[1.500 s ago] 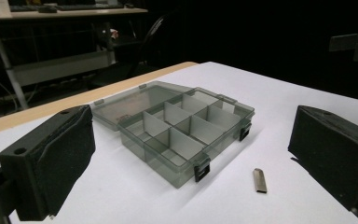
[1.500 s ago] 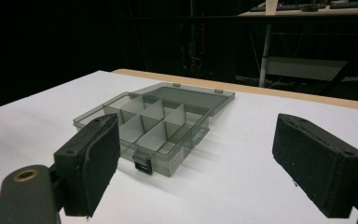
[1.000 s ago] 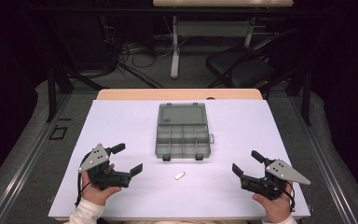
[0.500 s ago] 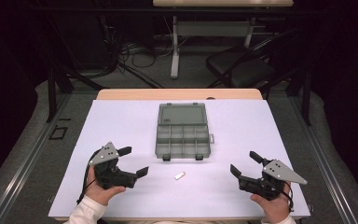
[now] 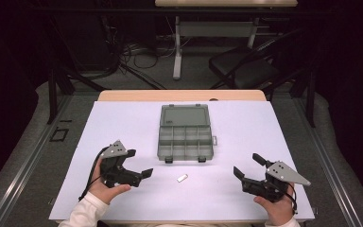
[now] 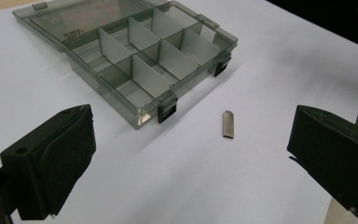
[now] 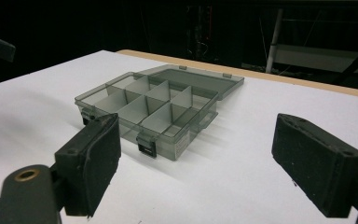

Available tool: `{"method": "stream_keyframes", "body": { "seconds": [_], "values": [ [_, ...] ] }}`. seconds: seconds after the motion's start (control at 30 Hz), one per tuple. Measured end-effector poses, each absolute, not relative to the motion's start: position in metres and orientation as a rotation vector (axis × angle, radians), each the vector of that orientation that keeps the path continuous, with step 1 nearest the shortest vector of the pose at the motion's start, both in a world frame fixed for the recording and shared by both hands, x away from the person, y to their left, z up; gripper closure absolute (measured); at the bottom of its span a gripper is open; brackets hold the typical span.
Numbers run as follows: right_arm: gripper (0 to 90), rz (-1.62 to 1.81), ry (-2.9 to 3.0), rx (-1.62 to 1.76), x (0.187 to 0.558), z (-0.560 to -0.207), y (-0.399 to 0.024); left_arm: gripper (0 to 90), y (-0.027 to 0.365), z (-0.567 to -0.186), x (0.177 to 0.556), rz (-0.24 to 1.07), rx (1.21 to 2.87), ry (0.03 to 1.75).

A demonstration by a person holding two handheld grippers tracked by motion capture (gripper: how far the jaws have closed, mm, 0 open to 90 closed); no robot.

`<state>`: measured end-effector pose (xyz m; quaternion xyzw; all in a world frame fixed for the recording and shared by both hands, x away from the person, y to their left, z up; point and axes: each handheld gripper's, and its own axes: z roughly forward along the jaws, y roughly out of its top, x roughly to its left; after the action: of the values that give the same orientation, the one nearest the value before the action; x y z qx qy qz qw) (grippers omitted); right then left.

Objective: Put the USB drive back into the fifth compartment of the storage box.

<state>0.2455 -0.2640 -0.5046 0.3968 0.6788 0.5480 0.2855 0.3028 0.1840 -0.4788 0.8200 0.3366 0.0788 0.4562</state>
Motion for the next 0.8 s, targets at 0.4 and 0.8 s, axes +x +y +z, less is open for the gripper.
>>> {"method": "stream_keyframes", "body": {
  "seconds": [0.4,0.8],
  "values": [
    [15.3,1.460,1.826,1.062,0.246,-0.505,-0.263,1.0,0.178,-0.474,0.316,0.177,2.172,0.864],
    [15.4,1.456,1.837,1.063,0.246,-0.507,-0.263,3.1,0.168,-0.462,0.321,0.184,2.293,0.868]
  ]
}}
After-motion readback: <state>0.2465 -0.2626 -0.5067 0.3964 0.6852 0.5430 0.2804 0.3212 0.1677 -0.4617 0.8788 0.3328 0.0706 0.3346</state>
